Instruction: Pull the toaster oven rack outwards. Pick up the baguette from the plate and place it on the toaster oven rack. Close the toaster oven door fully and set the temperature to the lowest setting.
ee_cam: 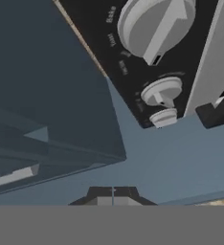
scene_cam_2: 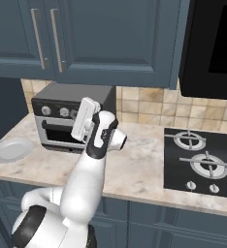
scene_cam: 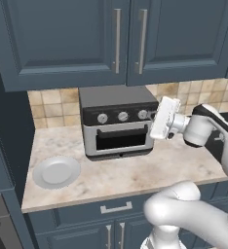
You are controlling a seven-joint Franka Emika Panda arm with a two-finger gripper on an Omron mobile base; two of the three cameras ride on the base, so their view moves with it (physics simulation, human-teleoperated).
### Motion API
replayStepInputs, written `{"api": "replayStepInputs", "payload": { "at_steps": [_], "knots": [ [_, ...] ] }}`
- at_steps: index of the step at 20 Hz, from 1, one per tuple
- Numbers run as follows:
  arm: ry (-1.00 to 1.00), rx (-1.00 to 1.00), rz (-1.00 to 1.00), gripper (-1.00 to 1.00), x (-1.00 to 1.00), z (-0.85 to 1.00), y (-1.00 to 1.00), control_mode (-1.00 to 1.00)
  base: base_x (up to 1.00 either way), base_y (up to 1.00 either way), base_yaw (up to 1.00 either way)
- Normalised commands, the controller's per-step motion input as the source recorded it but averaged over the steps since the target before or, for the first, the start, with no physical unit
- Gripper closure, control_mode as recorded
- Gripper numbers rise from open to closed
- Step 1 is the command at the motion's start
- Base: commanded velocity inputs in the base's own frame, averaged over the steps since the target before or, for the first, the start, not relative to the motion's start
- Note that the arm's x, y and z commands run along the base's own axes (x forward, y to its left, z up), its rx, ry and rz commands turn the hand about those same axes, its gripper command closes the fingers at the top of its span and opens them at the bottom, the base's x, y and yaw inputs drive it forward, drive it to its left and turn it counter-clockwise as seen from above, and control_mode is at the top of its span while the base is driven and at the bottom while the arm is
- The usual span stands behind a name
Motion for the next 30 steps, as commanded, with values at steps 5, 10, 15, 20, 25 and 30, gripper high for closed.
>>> {"api": "replayStepInputs", "payload": {
  "at_steps": [5,10,15,20,25,30],
  "knots": [
    [-0.07,0.00,0.00,1.00,0.00,-0.08,0.00,-1.00,0.00,0.00,0.00],
    [-0.09,0.00,0.00,1.00,0.00,-0.02,0.00,-1.00,0.00,0.00,0.00],
    [-0.05,0.00,0.00,1.00,0.00,-0.03,0.00,-1.00,0.00,0.00,0.00],
    [-0.07,-0.01,0.00,1.00,-0.01,-0.04,0.03,-1.00,0.00,0.00,0.00],
    [-0.04,-0.05,0.00,1.00,0.00,-0.07,0.14,-1.00,0.00,0.00,0.00],
    [-0.01,-0.07,0.00,1.00,0.00,-0.06,0.16,-1.00,0.00,0.00,0.00]
  ]
}}
